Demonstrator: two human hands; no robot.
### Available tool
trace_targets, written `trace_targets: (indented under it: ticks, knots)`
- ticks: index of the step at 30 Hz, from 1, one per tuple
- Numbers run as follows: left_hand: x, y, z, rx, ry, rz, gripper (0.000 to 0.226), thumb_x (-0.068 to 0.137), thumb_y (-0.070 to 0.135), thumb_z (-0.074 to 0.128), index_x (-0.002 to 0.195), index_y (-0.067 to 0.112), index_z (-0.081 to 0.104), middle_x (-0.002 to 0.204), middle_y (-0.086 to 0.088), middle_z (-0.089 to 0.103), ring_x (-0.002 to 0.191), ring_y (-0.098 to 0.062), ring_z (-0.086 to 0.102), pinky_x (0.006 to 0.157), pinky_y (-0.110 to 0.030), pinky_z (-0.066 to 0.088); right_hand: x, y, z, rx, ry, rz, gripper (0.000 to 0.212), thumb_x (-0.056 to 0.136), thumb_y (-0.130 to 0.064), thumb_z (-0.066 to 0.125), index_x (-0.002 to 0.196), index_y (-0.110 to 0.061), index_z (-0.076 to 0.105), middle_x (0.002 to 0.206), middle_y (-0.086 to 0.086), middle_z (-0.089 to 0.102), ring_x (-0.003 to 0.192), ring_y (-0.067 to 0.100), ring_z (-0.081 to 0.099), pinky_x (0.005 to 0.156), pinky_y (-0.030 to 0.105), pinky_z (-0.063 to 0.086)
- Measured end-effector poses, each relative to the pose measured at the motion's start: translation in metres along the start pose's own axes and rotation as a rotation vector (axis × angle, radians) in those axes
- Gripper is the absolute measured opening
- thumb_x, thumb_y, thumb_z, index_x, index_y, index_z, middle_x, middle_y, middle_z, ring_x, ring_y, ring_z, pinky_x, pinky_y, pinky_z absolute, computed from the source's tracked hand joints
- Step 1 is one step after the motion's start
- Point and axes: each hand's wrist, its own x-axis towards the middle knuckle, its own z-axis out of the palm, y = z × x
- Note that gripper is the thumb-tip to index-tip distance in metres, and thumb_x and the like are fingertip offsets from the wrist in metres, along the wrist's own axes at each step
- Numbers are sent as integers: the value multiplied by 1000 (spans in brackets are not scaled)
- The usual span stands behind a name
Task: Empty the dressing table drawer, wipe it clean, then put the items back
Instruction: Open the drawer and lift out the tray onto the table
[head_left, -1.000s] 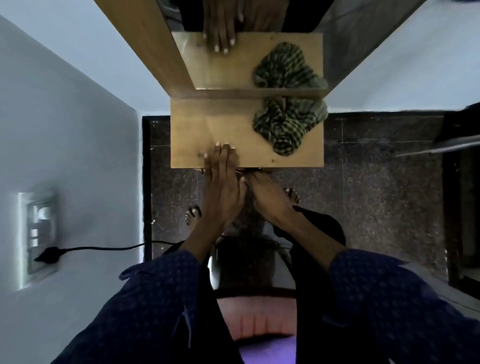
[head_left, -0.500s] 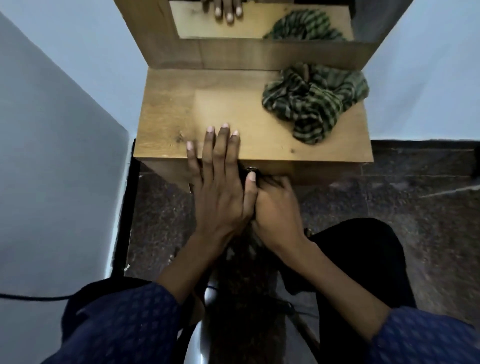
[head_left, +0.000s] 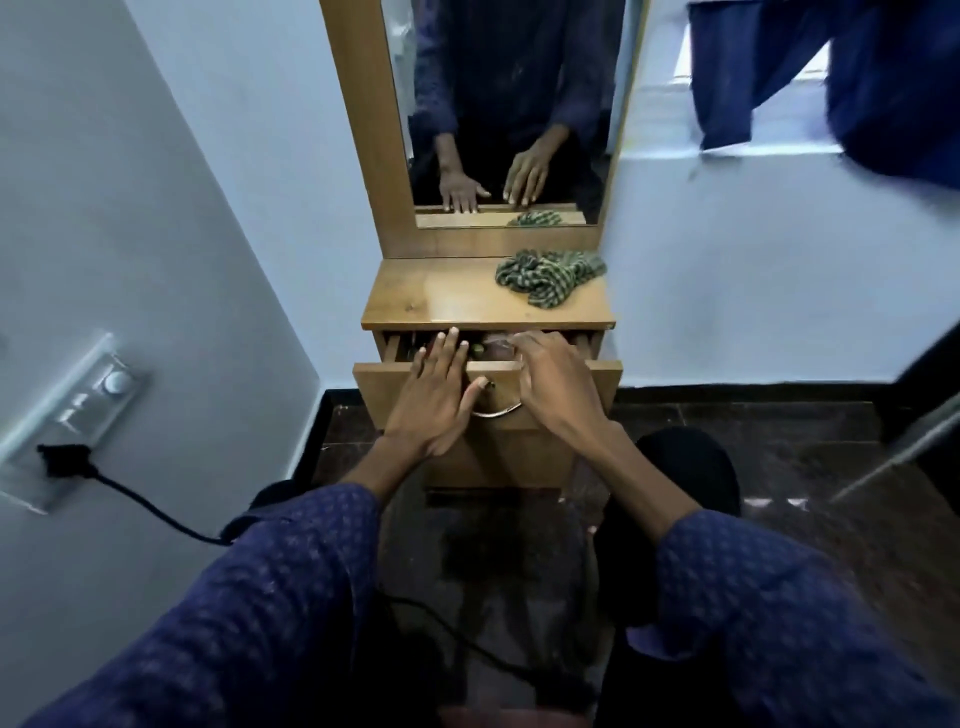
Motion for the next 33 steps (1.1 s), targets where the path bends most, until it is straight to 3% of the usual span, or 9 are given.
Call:
trace_targets:
  ticks: [3,5,10,17,22,26,30,33]
  knots:
    - [-15,14,-6,-33,-31,-53,92,99,67,-4,167,10,17,177,-9,4,163,-21,-3,133,-44,0,-19,0,-4,-65,-92,4,47,92,-9,60,137,-22,65,116,6,73,109,30,65,96,43,47]
    - [-22,21,-10,-31,-29,-63,85,105,64,4,165,8,25,176,-11,12,163,-23,6,133,-44,7,-30,-2,-7,-61,-102,5,47,93,-14,61,140,-21,64,118,5,73,111,30,65,100,44,46]
    - [-28,33,-22,-90,-5,-95,67,112,52,24,157,6,40,169,-16,30,155,-32,32,126,-46,28,-42,-9,-14,-12,-117,61,29,91,-23,65,118,-22,77,99,3,77,97,29,70,90,39,52]
    - [-19,42,-18,-202,8,-68,65,113,48,32,163,7,28,173,-12,19,162,-28,12,129,-48,22,-54,3,-25,93,-311,90,16,86,-30,75,102,-32,79,108,-5,74,104,19,64,84,35,55]
    - [-18,41,-3,-249,-18,-90,70,110,42,42,165,5,18,174,-14,12,162,-30,3,132,-48,14,-49,12,-32,192,-526,77,9,76,-29,84,85,-30,81,82,-17,77,82,-1,68,84,34,59]
    - [-14,36,-1,-271,-38,-99,73,109,38,49,166,7,16,174,-16,11,161,-33,6,132,-47,12,-49,12,-37,232,-605,30,12,72,-39,87,82,-34,83,81,-18,77,86,3,66,86,37,57]
    - [-9,34,-3,-253,-32,-110,64,109,40,48,161,7,29,166,-17,29,155,-34,22,128,-48,24,-45,13,-43,309,-686,8,11,78,-39,86,82,-29,85,82,-18,78,85,3,69,87,36,57]
    - [-4,35,0,-232,-23,-149,56,109,44,43,151,7,43,152,-16,46,141,-32,40,116,-52,38,-38,15,-46,457,-732,58,22,89,-37,79,84,-17,84,79,-4,80,78,14,75,81,38,61]
